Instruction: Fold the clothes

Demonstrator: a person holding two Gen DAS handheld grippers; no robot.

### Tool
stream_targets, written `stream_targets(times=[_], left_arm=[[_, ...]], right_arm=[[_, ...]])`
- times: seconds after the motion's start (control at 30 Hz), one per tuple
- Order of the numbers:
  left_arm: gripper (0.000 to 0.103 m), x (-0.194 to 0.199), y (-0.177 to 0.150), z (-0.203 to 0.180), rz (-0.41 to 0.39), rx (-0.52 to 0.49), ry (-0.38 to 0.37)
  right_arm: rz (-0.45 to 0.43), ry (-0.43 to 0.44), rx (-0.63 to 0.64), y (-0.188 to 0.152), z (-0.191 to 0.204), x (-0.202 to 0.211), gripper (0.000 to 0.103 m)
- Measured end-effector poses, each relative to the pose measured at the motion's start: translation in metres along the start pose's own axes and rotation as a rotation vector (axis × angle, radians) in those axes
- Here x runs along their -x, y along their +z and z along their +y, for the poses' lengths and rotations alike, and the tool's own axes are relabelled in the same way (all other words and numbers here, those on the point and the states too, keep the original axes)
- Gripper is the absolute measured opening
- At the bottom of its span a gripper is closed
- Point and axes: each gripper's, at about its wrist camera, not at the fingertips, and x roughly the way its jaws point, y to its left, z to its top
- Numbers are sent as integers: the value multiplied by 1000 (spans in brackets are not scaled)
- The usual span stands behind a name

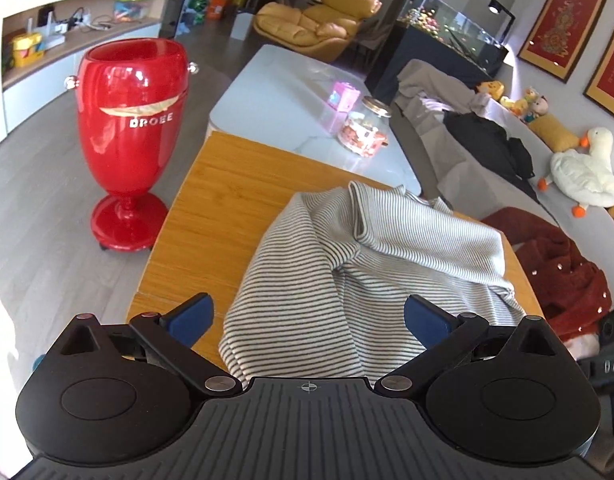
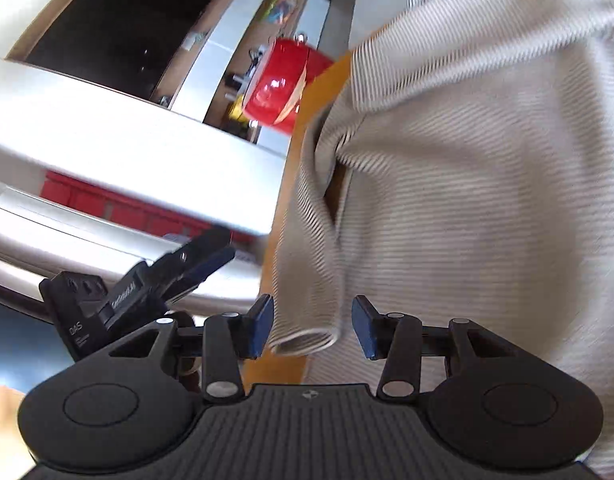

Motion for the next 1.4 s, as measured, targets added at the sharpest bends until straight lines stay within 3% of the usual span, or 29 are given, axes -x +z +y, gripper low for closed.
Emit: stream_targets(times=[0.2, 0.23, 0.27, 0.33, 0.43, 0.5, 0.57, 0.63, 0.77, 0.87, 1.03, 1.13, 1.27, 1.4], left_arm=[[103, 14, 7, 7, -48, 17, 39], [103, 15, 7, 8, -52, 24, 41], [103, 16, 8, 9, -57, 30, 43], [103, 19, 10, 12, -67, 43, 48], [103, 20, 13, 15, -79, 62, 56], [103, 21, 15, 18, -89, 78, 62], [103, 22, 17, 19, -99, 87, 60], [103, 21, 18, 18, -99, 85, 52], [103, 10, 17, 9, -74, 62, 38], [103, -4, 16, -1, -45, 33, 11], [103, -35, 18, -31, -16, -72, -62], [103, -57, 20, -56, 10, -164, -126], [103, -84, 24, -90, 44, -270, -200], [103, -105, 32, -108, 41, -300, -220]], right_arm=[[215, 276, -215, -40, 25, -50, 44], [212, 281, -196, -41, 31, -53, 40], [184, 258, -141, -37, 40, -54, 33], [127, 213, -33, -31, 56, -55, 7], [-17, 195, 159, -1, 89, -30, 4], [-172, 157, 318, 28, 112, 0, 4], [-362, 83, 476, 60, 127, 39, 4], [-492, -9, 561, 94, 129, 70, 4], [-591, -159, 549, 137, 100, 112, 4], [-609, -243, 491, 152, 63, 132, 4], [-563, -340, 388, 146, -9, 127, 4], [-531, -353, 321, 140, -41, 118, 4], [-490, -351, 243, 128, -70, 109, 4], [-409, -394, 200, 113, -89, 86, 4]])
